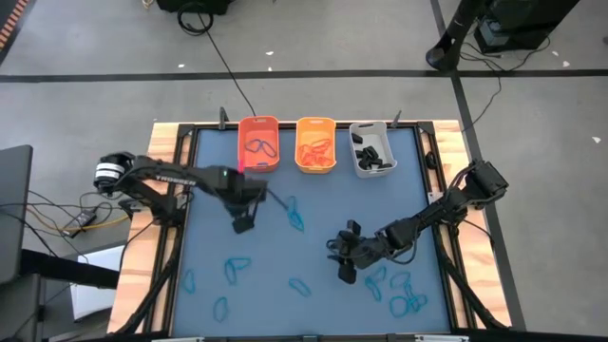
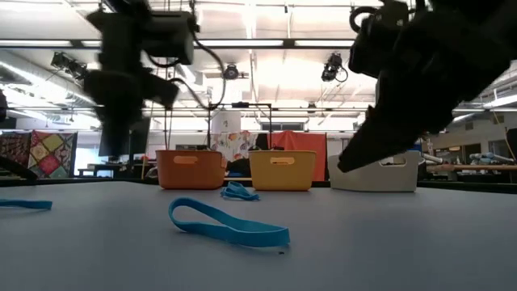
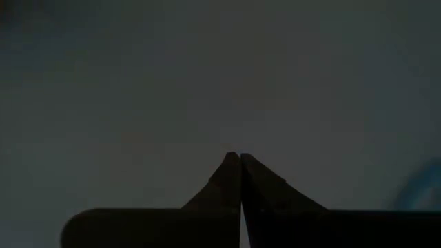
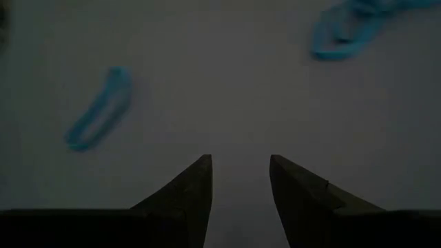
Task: Sort rubber bands into baskets
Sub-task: Put the blue rubber band into the orange bin
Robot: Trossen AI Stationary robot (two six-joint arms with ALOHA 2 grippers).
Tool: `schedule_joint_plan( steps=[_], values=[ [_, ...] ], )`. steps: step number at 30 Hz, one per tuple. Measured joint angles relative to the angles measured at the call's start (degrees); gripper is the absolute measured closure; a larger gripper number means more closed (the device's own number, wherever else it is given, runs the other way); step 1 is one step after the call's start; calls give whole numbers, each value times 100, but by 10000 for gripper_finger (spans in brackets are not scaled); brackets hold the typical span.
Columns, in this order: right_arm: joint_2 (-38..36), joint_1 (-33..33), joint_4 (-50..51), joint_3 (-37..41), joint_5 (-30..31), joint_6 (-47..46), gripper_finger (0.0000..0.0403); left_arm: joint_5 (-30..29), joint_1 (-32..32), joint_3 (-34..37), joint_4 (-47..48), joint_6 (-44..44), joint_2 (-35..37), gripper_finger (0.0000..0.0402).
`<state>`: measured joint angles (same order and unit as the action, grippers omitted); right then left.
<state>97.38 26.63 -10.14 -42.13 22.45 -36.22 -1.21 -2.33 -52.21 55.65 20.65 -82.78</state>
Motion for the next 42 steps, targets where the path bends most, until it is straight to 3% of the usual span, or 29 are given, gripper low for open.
schedule_joint_plan(
  steps=[6,17,26,37,42],
  values=[
    [0,139,555,0,630,-881,245,900,1246,380,-596,992,-4,395],
    [0,517,765,0,1172,-1360,245,797,2622,520,-1915,2303,-31,394],
    [0,505,833,0,1292,-1173,245,620,2787,532,-1633,2900,-32,385],
    [0,523,886,0,1246,-1017,245,343,3195,600,-1659,3033,-333,292],
    [0,509,873,2,1246,-975,245,338,3203,679,-1648,2971,-673,280]
  ],
)
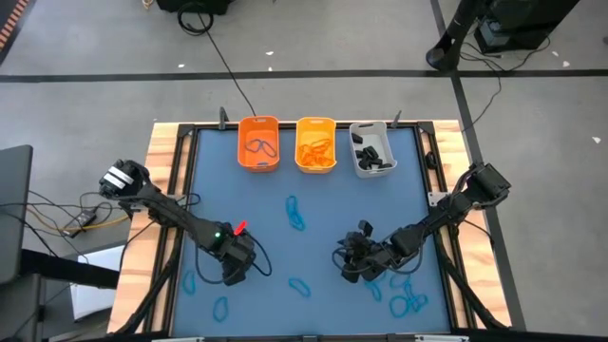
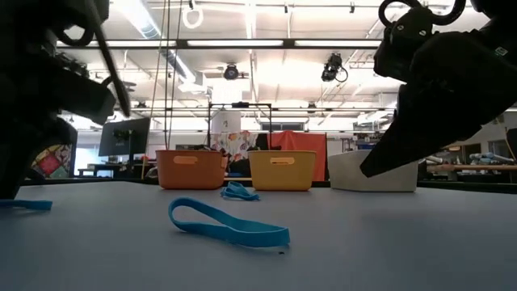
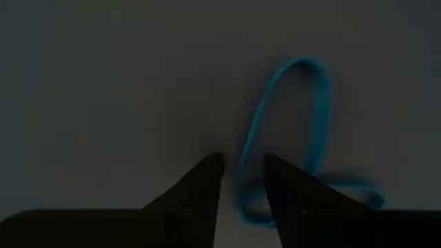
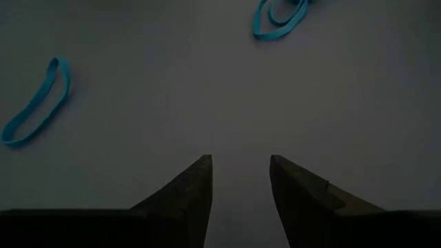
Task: Sort rubber bands into baskets
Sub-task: Put the blue rubber band into the orange bin
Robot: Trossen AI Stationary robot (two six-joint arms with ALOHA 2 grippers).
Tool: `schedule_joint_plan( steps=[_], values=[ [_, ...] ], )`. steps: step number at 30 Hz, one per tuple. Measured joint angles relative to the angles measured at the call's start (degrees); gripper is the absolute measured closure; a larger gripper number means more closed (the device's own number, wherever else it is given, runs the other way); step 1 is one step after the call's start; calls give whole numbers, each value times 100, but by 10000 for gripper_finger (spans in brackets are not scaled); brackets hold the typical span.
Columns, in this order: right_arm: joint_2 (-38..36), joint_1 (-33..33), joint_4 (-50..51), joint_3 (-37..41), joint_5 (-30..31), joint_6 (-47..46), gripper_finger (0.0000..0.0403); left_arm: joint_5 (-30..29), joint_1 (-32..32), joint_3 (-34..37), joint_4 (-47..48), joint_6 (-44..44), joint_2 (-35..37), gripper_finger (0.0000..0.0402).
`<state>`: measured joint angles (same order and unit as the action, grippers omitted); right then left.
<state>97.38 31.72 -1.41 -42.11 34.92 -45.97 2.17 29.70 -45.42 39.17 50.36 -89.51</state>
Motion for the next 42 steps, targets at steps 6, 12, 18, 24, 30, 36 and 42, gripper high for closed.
schedule_joint_plan(
  steps=[6,12,18,24,30,36,42],
  values=[
    [0,-43,-25,0,154,114,245,-210,4,-33,-147,-433,-210,314],
    [0,-45,-46,0,306,120,245,-395,-143,-378,44,-874,-206,391],
    [0,-45,-35,0,303,113,245,-853,-343,-834,382,-1445,-204,396],
    [0,22,-42,0,299,-11,245,-2011,-889,-1195,1003,-2182,-199,397],
    [0,49,-19,0,297,-14,245,-2342,-2074,-1247,733,-3318,70,395],
    [0,40,17,0,304,-42,245,-2319,-3603,-1475,624,-4551,430,394],
    [0,44,-2,0,299,-235,245,-2303,-4932,-2089,548,-5329,520,394]
  ],
)
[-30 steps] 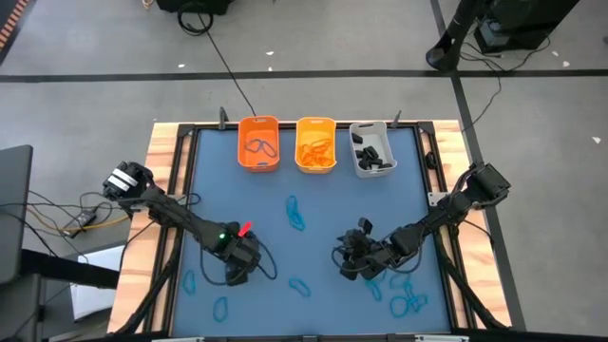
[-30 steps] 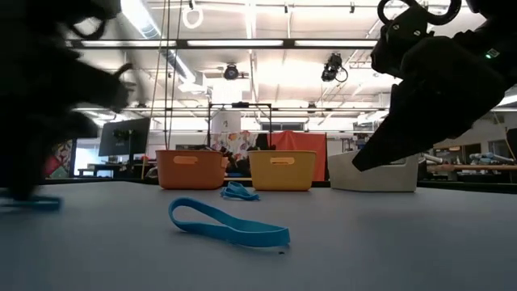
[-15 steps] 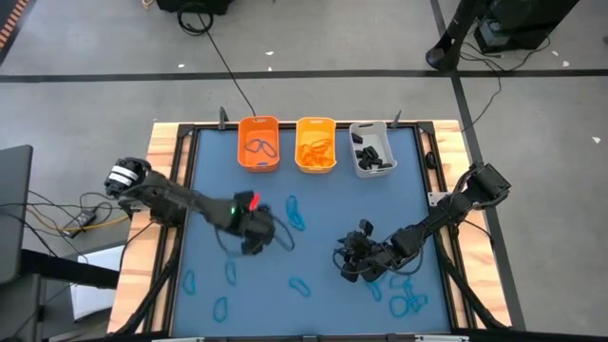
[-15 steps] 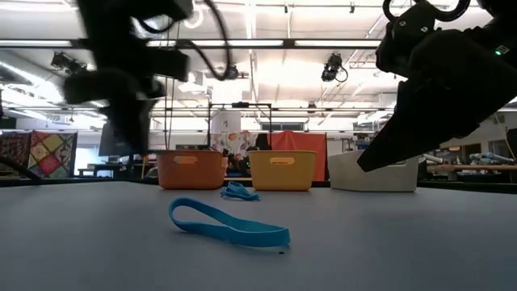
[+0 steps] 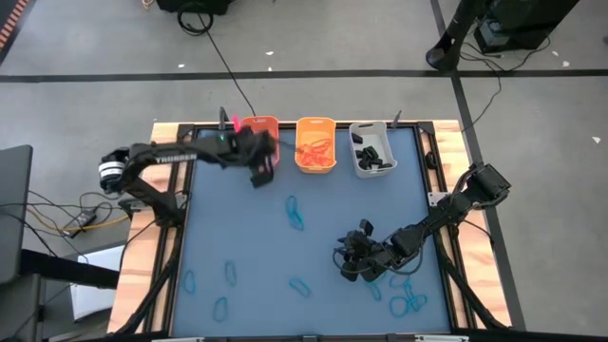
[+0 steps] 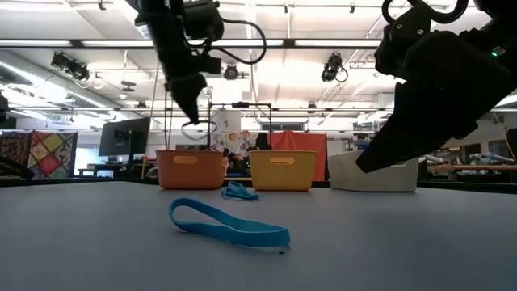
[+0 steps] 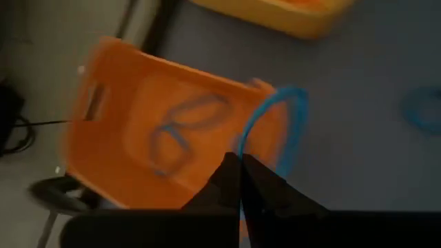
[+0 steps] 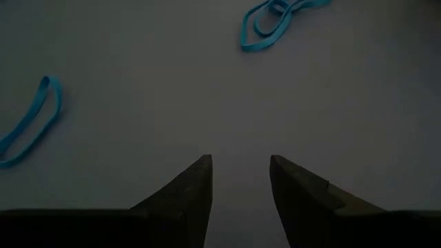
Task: Sort rubber bands into baskets
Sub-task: Put the blue rubber band into the orange bin
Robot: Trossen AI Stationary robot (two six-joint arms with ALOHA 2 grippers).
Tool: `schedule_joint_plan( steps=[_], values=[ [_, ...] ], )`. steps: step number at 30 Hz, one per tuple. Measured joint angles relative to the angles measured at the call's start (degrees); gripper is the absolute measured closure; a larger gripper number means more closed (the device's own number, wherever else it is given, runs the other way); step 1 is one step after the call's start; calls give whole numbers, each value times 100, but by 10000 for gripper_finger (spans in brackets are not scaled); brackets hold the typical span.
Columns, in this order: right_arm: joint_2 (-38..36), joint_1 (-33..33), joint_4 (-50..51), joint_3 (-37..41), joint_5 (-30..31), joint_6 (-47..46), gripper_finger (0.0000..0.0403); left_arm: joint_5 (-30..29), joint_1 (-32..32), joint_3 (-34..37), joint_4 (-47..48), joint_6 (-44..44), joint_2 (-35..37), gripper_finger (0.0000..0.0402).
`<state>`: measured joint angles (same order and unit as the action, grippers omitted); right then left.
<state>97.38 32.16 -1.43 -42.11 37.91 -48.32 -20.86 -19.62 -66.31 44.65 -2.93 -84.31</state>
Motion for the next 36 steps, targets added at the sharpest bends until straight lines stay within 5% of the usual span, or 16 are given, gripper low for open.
schedule_joint_plan(
  steps=[8,21,28,36],
  values=[
    [0,3,11,0,15,-194,245,7,-1227,-244,-601,-45,-33,377],
    [0,15,10,0,157,-682,245,1038,-2205,-84,-921,-341,-86,210],
    [0,53,7,0,146,-853,245,2056,-2180,-84,-1028,-409,-83,195],
    [0,83,26,0,-4,-475,245,1818,-1271,893,-997,193,520,204]
  ],
)
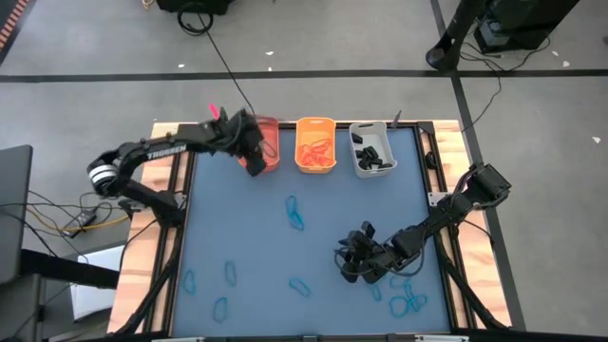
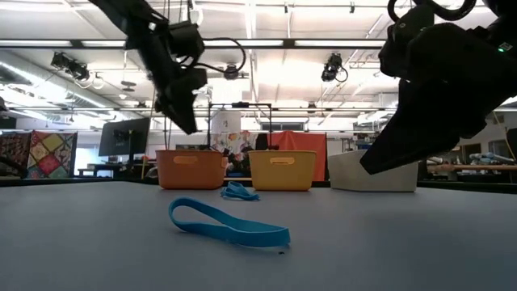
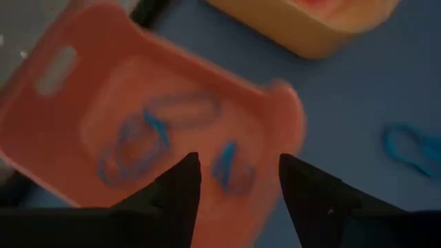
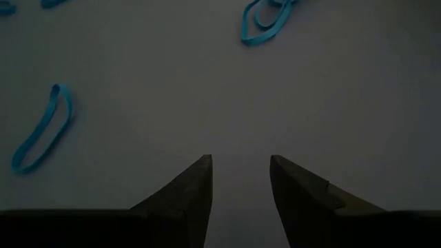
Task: Sort rubber bands into baskets
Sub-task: Put the blue rubber band into the orange bin
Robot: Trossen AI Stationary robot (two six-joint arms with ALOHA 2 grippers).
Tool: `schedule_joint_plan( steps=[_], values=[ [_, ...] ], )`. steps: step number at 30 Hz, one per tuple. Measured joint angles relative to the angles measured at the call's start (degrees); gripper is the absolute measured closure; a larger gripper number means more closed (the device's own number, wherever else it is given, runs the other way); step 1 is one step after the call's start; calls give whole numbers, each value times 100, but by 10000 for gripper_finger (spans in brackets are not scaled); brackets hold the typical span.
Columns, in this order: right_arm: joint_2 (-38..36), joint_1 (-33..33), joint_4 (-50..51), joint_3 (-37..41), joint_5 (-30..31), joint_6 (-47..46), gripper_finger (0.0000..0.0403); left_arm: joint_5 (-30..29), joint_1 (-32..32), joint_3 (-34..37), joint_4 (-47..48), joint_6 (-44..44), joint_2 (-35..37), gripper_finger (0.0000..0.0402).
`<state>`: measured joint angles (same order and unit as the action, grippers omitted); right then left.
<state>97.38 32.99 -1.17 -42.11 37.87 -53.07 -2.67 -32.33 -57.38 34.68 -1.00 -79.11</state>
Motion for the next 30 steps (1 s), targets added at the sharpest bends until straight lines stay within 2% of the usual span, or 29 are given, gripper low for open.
schedule_joint_plan(
  steps=[7,14,21,30],
  values=[
    [0,-17,-2,0,0,549,245,-606,1428,1248,-77,1408,1358,204],
    [0,-124,-14,-1,0,1104,245,-846,3038,1983,83,3307,2398,205],
    [0,-249,-9,0,-228,1335,245,-743,4364,2097,604,4633,2289,205],
    [0,-249,-4,-2,-312,1575,245,104,5653,2100,1276,6190,2103,205]
  ],
)
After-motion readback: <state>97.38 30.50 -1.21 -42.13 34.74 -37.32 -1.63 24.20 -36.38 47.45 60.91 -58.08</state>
